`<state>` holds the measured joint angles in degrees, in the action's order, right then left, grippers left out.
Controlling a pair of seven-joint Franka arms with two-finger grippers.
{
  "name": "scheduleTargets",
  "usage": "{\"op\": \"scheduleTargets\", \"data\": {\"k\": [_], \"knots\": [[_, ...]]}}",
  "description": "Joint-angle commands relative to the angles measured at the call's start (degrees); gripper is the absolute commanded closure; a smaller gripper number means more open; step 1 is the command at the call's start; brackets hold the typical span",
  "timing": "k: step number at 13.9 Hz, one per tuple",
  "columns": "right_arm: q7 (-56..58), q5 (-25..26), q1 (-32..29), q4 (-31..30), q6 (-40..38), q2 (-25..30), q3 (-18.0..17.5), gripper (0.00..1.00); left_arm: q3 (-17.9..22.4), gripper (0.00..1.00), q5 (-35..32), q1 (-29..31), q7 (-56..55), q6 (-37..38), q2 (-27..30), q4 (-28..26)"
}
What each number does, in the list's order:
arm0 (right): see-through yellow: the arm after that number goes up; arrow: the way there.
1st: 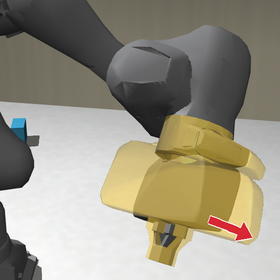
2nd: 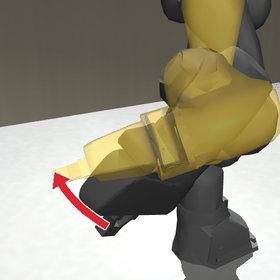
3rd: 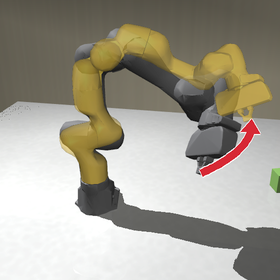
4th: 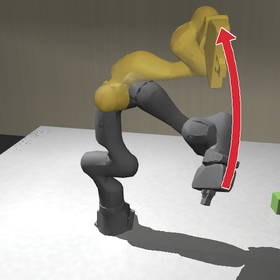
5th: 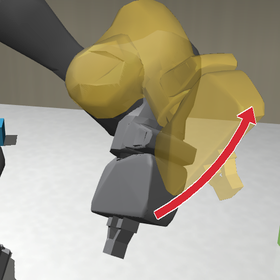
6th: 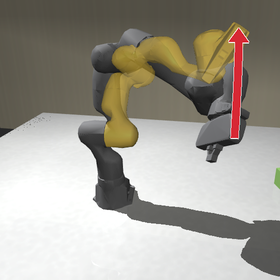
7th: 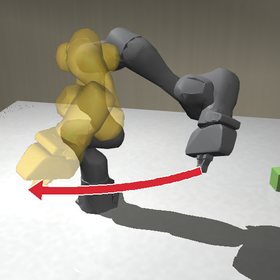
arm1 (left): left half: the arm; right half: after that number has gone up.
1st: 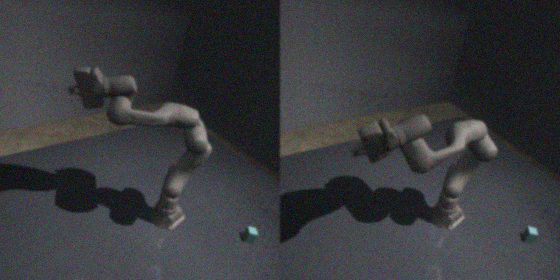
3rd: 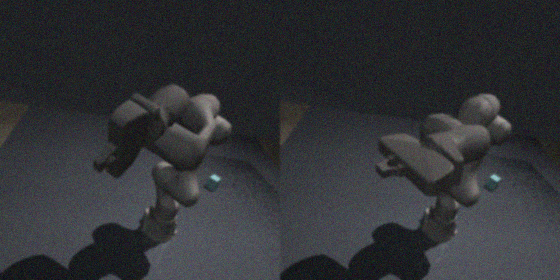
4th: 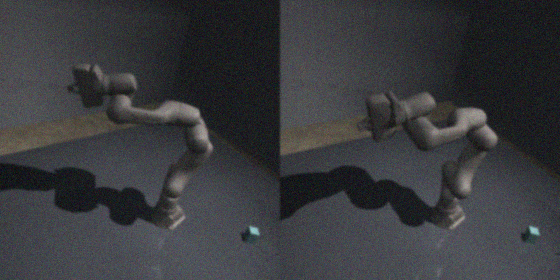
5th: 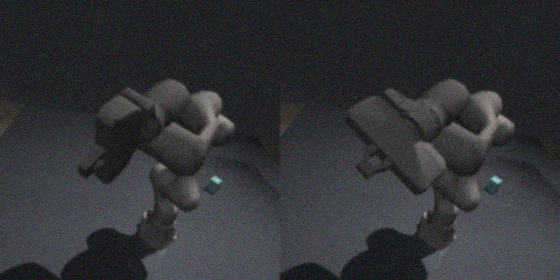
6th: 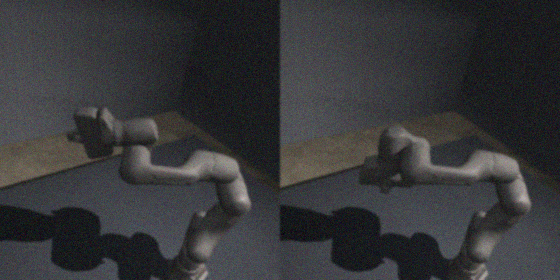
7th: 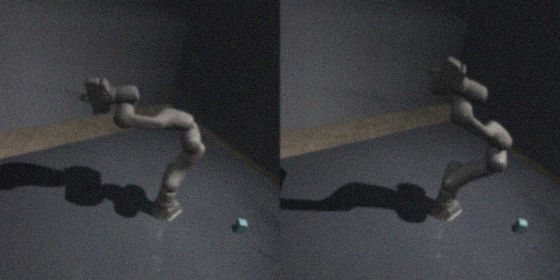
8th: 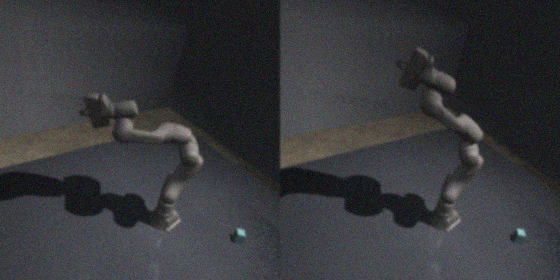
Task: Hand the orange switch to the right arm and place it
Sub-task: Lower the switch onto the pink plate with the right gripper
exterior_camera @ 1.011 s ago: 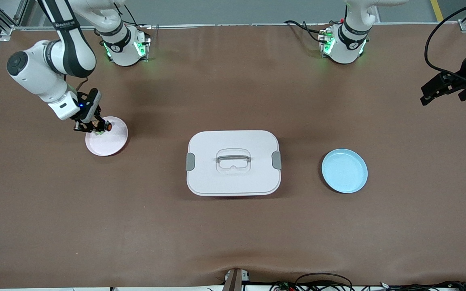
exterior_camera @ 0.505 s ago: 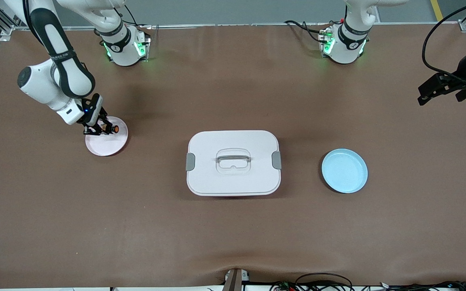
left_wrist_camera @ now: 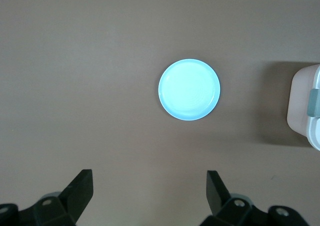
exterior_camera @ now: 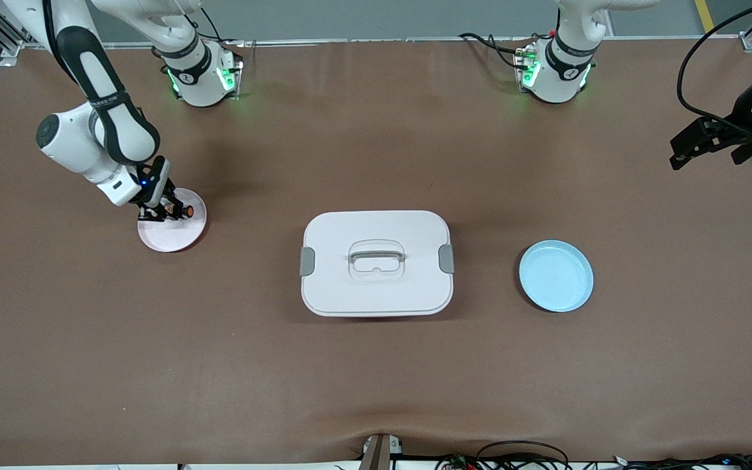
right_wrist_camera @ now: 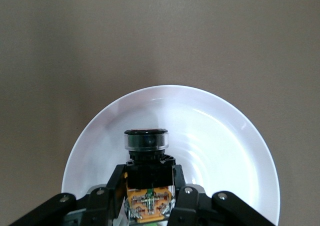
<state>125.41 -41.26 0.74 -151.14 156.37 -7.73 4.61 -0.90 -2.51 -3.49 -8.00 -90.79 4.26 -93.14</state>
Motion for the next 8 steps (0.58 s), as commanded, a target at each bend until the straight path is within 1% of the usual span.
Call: {"op": "scheduleTargets", "data": {"k": [1,4,5,8], "knots": [[3.4,-2.2,0.9,1.5,2.2,-1.6,-0.1,1.00,0.0,0.00,0.8,0.0,1.2,-0.3,0.5,-0.4],[3.4,-2.1,2.1,3.0,4.1,-3.4,-0.2,1.00,-0.2,0.00,0.8,-0.1,1.1,-0.3,0.6,-0.1],[3.3,-2.1,2.5,3.1,5.1,-4.0,-0.2,1.00,-0.9,0.00,0.8,0.0,1.1,-0.3,0.6,0.0],[3.4,-2.1,2.8,3.9,5.5,-5.0,-0.2,1.00,-1.1,0.00,0.8,0.0,1.0,-0.3,0.5,0.0]]}}
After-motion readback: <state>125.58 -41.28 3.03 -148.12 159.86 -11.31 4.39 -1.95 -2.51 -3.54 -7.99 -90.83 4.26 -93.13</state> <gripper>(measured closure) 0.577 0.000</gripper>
